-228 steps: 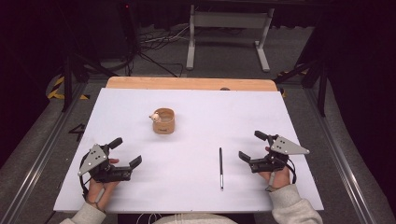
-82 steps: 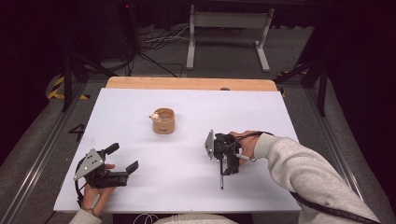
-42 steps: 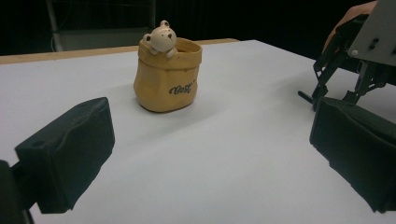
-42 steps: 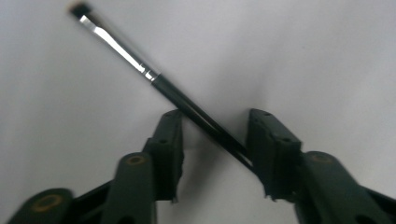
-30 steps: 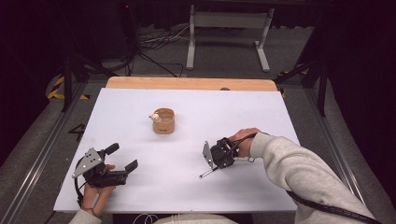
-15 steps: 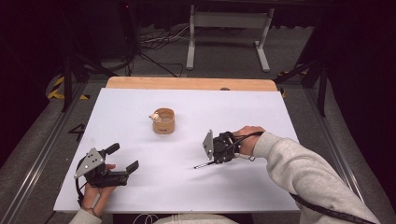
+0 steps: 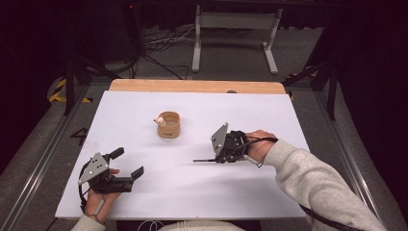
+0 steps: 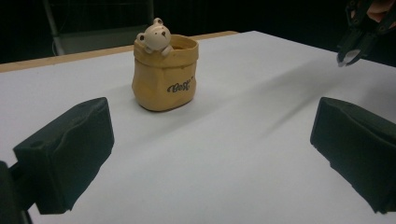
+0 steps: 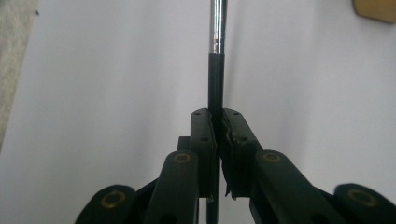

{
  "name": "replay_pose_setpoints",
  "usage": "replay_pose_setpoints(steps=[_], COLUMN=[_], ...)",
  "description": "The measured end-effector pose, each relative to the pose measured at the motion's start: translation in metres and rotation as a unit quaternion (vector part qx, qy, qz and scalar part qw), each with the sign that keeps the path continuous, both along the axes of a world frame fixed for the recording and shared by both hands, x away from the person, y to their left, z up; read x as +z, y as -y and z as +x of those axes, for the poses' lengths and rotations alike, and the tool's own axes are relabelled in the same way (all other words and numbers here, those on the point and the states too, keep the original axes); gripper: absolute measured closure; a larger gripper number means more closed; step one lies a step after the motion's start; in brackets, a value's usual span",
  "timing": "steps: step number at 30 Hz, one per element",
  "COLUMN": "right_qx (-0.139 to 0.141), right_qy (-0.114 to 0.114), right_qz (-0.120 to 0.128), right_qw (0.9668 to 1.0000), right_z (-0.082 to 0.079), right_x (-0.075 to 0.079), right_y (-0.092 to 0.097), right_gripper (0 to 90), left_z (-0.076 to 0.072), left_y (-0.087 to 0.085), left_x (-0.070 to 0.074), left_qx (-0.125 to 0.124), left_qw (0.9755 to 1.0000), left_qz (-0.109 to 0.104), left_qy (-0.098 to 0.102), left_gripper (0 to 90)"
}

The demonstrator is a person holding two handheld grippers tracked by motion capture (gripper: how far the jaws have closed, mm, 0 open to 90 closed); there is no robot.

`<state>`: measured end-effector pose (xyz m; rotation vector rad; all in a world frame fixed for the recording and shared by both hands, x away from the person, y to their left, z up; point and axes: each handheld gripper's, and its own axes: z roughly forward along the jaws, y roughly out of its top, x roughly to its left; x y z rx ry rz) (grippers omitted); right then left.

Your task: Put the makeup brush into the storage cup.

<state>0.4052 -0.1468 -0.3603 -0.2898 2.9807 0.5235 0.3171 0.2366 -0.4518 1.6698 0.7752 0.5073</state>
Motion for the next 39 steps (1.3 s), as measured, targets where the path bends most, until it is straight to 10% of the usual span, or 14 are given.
replay_pose_setpoints(steps=[9,15,23,39], right_qx=[-0.034,-0.064,-0.101,-0.18], right_qy=[-0.003,-0.004,0.01,0.024], right_qz=[0.074,0.144,0.245,0.391], right_qw=[0.9967,0.9875,0.9642,0.9024], right_z=[-0.002,-0.003,-0.011,-0.021], right_x=[0.013,0.021,0.026,0.011], right_y=[0.013,0.027,0.042,0.059], right_gripper=[84.2,84.2,84.1,84.0], left_z=[0.0,0.0,-0.001,-0.001], left_y=[0.002,0.002,0.004,0.005], left_x=[0.0,0.001,0.001,0.002], left_qx=[-0.002,-0.003,-0.004,-0.008], left_qw=[1.0,1.0,1.0,0.9999], left_qz=[0.006,0.004,-0.006,0.003], left_qy=[0.004,0.004,0.006,0.01], left_gripper=[1.5,1.6,1.0,1.5])
